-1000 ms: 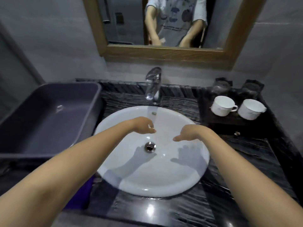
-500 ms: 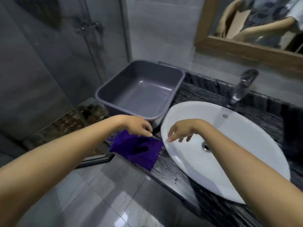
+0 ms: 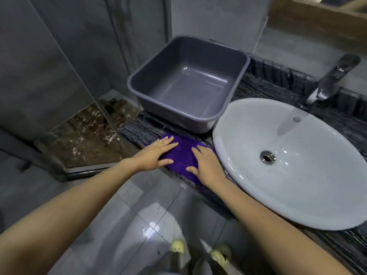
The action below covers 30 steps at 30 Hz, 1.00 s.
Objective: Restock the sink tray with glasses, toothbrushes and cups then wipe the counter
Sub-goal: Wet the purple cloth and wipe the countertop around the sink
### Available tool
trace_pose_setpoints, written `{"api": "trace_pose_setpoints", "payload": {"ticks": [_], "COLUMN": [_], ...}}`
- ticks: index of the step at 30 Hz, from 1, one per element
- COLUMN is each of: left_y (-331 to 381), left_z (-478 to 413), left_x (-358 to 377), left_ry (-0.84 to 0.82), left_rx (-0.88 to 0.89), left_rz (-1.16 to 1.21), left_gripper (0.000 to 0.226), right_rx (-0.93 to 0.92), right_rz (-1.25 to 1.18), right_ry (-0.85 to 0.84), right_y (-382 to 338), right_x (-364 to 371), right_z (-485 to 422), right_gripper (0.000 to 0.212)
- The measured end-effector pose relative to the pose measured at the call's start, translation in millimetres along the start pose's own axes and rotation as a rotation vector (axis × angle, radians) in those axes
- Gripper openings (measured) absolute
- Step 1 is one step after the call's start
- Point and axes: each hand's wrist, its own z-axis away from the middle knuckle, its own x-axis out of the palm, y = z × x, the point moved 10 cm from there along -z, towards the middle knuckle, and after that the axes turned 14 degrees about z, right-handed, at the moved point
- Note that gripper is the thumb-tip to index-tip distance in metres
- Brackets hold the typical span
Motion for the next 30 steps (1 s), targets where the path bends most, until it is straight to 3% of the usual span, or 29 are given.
{"api": "trace_pose_setpoints", "payload": {"ticks": [4, 10, 16, 30], "left_y": [3, 36, 87, 350], "left_z": [-1, 3, -18, -70], "left_x": [-4, -12, -13, 24], "left_ry": [0.059, 0.251, 0.107, -0.164], "left_rx": [0.056, 0.229, 0.180, 0.570], "left_rz": [-0.042, -0.332, -0.405, -0.380], "left_gripper": [0.064, 0.036, 0.039, 0.023], "right_rx": [0.022, 0.032, 0.099, 0.451], "right_rz": [-0.111, -0.039, -0.141, -0.329], "right_ry": [0.101, 0.138, 0.083, 0.179], "right_y": [4, 6, 47, 228], "right_x": [-10, -20, -40, -139], "right_z": [2, 8, 33, 198], "right_gripper": [0.055, 0.034, 0.026, 0.019]}}
